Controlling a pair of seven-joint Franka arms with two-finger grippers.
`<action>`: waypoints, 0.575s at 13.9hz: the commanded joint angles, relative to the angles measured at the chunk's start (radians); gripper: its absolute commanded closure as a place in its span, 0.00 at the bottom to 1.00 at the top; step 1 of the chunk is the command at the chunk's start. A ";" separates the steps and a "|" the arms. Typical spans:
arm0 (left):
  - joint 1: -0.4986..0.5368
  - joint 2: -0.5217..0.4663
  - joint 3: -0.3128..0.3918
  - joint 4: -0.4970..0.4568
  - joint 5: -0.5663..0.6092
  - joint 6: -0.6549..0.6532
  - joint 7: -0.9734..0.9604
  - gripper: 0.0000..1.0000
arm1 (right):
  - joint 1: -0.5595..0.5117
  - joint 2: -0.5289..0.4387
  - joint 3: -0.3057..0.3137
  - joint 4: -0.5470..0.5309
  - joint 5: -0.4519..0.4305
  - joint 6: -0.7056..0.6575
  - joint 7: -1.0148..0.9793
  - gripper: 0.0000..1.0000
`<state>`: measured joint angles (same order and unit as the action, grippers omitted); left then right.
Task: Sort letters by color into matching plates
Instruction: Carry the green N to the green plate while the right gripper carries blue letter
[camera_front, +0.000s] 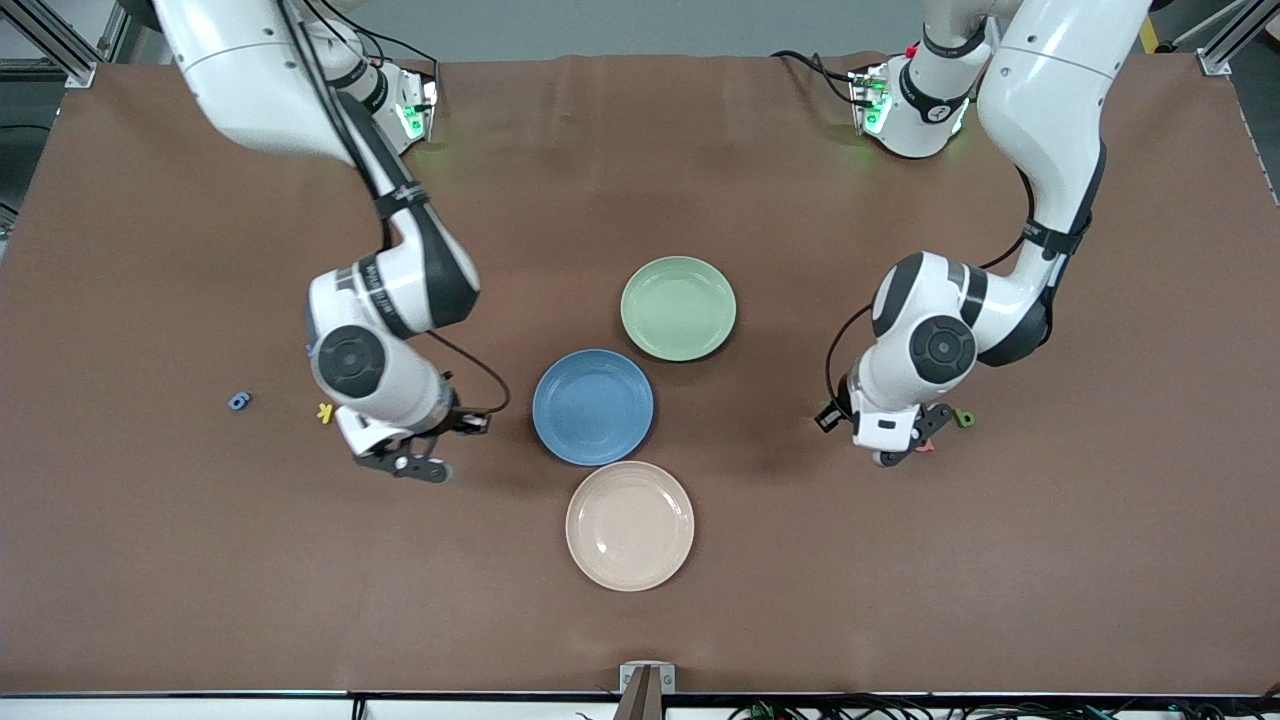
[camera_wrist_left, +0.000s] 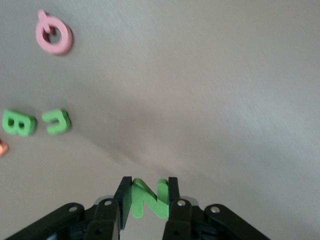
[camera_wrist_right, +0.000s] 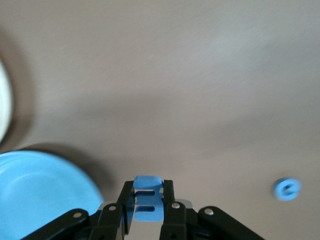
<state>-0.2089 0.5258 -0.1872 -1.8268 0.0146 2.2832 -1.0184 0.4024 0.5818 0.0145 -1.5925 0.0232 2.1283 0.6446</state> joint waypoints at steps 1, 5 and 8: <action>0.000 -0.062 -0.043 -0.058 0.010 -0.008 -0.063 0.99 | 0.070 0.023 -0.011 0.035 0.011 0.016 0.098 0.88; 0.002 -0.078 -0.113 -0.081 0.010 -0.008 -0.181 1.00 | 0.151 0.122 -0.011 0.129 0.004 0.021 0.216 0.87; 0.002 -0.095 -0.145 -0.114 0.010 -0.002 -0.222 1.00 | 0.196 0.184 -0.011 0.149 0.006 0.117 0.260 0.87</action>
<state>-0.2124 0.4754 -0.3132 -1.8872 0.0147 2.2775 -1.1995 0.5692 0.7024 0.0134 -1.4992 0.0232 2.2062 0.8650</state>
